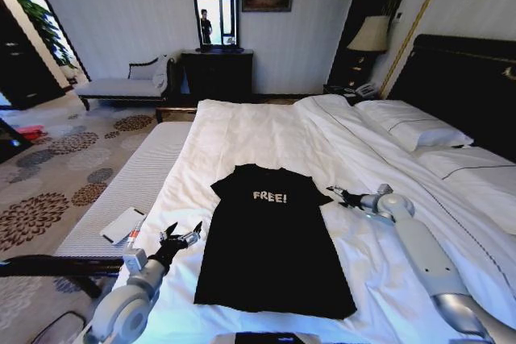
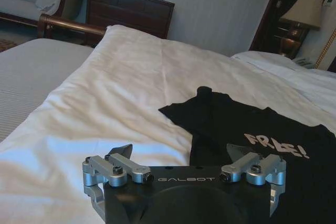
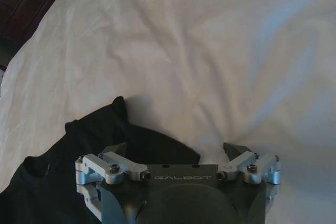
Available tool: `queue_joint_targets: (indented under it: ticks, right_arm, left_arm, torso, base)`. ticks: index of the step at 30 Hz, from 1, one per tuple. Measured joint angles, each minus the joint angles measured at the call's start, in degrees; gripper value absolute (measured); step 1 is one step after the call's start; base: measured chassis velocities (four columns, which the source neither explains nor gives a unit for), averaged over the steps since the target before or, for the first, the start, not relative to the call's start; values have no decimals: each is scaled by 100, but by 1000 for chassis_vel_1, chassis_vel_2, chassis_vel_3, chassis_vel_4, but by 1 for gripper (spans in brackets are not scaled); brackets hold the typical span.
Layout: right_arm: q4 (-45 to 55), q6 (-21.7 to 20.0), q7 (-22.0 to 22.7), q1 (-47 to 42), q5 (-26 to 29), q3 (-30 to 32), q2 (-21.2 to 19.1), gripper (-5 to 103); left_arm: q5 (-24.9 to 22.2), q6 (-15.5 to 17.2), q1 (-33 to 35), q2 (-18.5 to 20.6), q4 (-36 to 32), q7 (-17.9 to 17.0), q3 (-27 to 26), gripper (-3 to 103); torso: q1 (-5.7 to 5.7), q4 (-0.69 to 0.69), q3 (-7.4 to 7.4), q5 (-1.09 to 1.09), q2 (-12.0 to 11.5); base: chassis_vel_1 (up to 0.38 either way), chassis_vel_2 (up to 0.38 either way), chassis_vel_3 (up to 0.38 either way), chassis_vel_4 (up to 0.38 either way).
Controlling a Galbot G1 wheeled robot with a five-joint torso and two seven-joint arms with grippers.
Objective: Fold the clothes on the bed.
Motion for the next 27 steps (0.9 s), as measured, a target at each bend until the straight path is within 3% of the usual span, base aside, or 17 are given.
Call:
queue_joint_targets:
  ticks: [7,10,12,13,17,20,21,23,24,27]
  right_arm:
    - [52,2,83,13,-16,-22,89,94]
    - [27,3,96,88,-43,-51,129,84]
    - [-30,4,104,150,-62,-81,155,74]
    - [-30,4,104,150,-62,-81,155,74]
    - [-42,7,110,160,-103,-105,174,51]
    - [-22,8,108,111,-159,-126,165,51]
    - [-13,9,101,75,-195,-127,158,36]
    - [-10,9,87,47,-235,-126,150,36]
    - [-43,9,-2,-6,-389,-123,110,24]
    - [-69,9,-59,-19,-448,-123,77,15]
  left_arm:
    - [13,0,8,-28,12,-4,2,100]
    - [22,0,-7,-40,44,-8,17,100]
    - [23,0,-13,-48,52,-18,22,100]
    - [23,0,-13,-48,52,-18,22,100]
    - [3,0,-15,-22,57,-22,-2,100]
    - [-15,0,-38,-2,60,-24,-14,100]
    - [-25,0,-51,5,60,-24,-14,100]
    - [-35,1,-62,8,61,-24,-14,100]
    - [-36,3,-76,7,74,-25,2,100]
    - [-30,4,-77,1,76,-25,16,100]
  torso:
    - [0,-1,0,1,0]
    - [0,-1,0,1,0]
    - [0,0,0,0,0]
    - [0,0,0,0,0]
    - [0,-1,0,1,0]
    - [0,0,0,1,0]
    - [0,-1,0,1,0]
    - [0,-1,0,1,0]
    - [0,-1,0,1,0]
    - [0,-2,0,1,0]
  base:
    - [0,0,0,0]
    - [0,0,0,0]
    - [0,0,0,0]
    - [0,0,0,0]
    - [0,0,0,0]
    - [0,0,0,0]
    - [0,0,0,0]
    - [0,0,0,0]
    - [0,0,0,0]
    - [0,0,0,0]
